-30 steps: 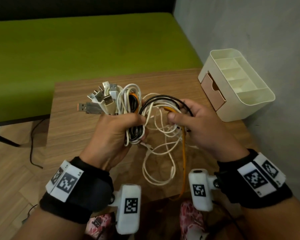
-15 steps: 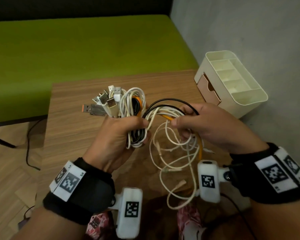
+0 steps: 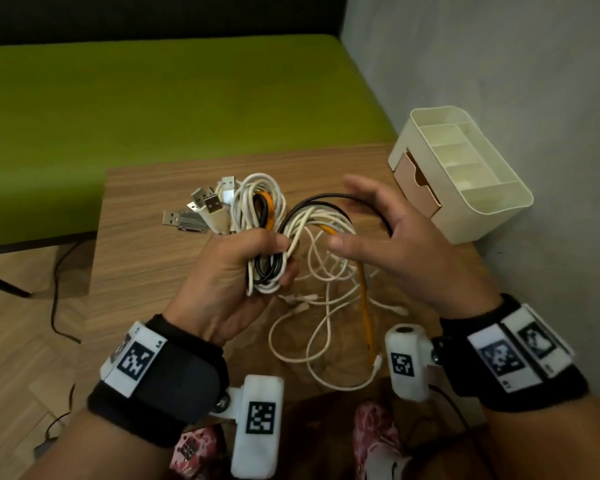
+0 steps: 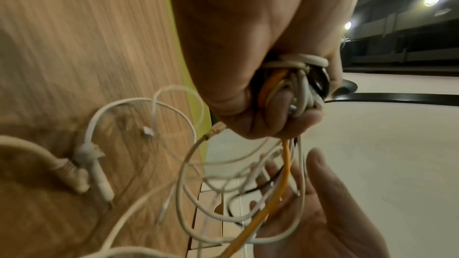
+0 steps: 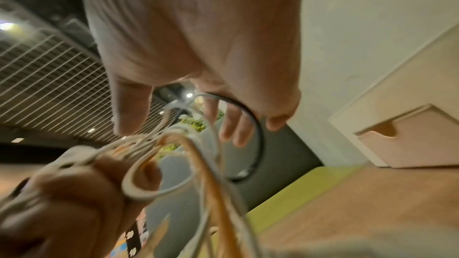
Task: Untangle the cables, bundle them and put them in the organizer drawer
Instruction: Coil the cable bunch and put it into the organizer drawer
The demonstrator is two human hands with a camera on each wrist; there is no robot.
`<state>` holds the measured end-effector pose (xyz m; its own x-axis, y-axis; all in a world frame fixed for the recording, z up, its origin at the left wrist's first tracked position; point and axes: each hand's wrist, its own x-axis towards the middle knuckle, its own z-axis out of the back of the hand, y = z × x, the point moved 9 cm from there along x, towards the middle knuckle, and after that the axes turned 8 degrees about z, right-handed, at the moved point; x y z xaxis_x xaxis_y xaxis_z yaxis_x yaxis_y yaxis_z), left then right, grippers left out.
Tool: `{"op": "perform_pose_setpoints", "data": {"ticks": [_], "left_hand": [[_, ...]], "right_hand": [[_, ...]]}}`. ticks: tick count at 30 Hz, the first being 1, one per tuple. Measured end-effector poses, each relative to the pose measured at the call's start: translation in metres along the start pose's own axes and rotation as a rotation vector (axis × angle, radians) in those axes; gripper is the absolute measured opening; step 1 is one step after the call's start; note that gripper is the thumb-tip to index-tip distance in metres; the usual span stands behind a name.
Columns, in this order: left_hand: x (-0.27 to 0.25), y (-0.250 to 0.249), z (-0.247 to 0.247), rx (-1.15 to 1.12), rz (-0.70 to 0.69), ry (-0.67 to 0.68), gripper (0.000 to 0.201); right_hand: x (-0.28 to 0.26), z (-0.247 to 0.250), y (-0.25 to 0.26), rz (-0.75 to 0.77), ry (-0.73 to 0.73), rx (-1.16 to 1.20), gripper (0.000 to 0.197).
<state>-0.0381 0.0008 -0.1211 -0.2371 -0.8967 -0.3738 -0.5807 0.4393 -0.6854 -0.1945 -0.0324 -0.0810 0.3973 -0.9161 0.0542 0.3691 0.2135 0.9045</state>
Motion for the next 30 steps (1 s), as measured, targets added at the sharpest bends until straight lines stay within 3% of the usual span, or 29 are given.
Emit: {"op": "perform_pose_setpoints", "data": {"ticks": [4,7,11,14,17,20,26,30], "left_hand": [[0.000,0.000,0.000,-0.023,-0.017,-0.046,0.013],[0.001,-0.003,0.004,-0.049,-0.020,-0.049,0.014],[0.000,-0.005,0.005,-0.058,-0.014,-0.039,0.017],[-0.001,-0.006,0.005,-0.076,-0.019,-0.038,0.012],[-0.001,-0.006,0.003,-0.089,-0.018,-0.018,0.010],[-0.001,-0.003,0.000,-0.094,-0.003,0.000,0.013],[-0.001,0.005,-0.007,-0.074,0.028,0.027,0.011],[-0.001,0.006,-0.006,-0.121,0.040,0.046,0.021]], "right_hand": [[-0.011,-0.002,0.028,0.223,-0.321,-0.394,0.087],[-0.017,-0.004,0.037,0.329,-0.445,-0.567,0.068],[-0.018,-0.016,0.041,0.432,-0.355,-0.440,0.035],[-0.024,-0.021,0.048,0.511,-0.395,-0.452,0.034],[-0.022,-0.027,0.044,0.483,-0.339,-0.459,0.025],[-0.020,-0.034,0.037,0.409,-0.289,-0.504,0.027],[-0.018,-0.022,0.034,0.424,-0.431,-0.458,0.015],[-0.017,-0.024,0.034,0.427,-0.412,-0.491,0.030]]}}
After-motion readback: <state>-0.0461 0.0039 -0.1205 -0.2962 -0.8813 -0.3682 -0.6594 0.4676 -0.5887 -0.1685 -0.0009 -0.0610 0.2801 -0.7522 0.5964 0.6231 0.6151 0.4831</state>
